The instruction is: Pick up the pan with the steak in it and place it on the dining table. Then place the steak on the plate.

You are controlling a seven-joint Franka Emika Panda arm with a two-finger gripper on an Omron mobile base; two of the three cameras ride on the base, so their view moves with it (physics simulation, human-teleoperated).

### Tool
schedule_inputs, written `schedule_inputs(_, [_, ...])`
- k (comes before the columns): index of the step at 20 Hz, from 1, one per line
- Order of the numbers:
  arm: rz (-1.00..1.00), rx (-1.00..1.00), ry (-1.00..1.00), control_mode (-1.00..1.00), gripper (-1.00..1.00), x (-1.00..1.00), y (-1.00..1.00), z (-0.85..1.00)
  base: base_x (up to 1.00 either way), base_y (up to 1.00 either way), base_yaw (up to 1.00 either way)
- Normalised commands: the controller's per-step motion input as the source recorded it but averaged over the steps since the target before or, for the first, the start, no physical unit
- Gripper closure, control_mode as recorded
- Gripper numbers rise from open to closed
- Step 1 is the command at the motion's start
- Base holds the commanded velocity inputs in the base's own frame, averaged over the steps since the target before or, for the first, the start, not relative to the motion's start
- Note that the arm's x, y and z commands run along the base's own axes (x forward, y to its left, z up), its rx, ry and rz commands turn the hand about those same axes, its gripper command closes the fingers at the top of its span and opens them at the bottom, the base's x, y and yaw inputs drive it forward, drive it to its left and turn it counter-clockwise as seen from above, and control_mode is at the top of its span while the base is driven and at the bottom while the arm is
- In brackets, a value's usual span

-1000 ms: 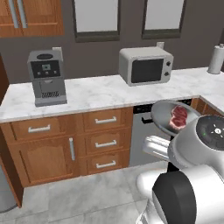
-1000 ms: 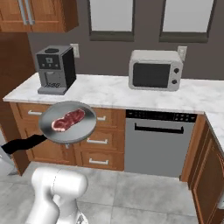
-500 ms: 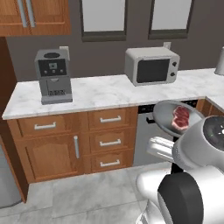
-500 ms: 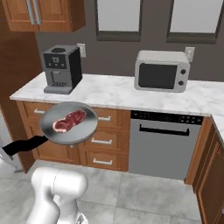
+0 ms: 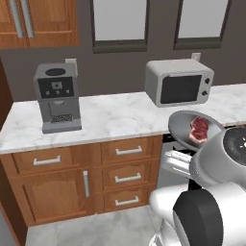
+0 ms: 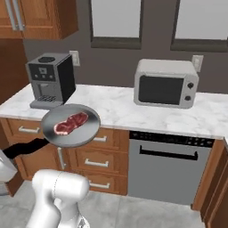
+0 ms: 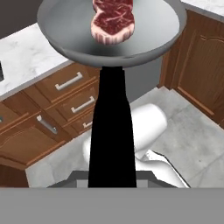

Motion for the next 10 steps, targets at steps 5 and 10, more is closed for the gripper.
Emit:
schedule_inputs(5, [0.00,0.00,0.00,1.00,1.00,0.00,0.00,0.00,0.12,0.00,0.00])
schedule_inputs(10, [0.00,0.00,0.00,1.00,1.00,0.00,0.00,0.00,-0.01,0.64,0.01])
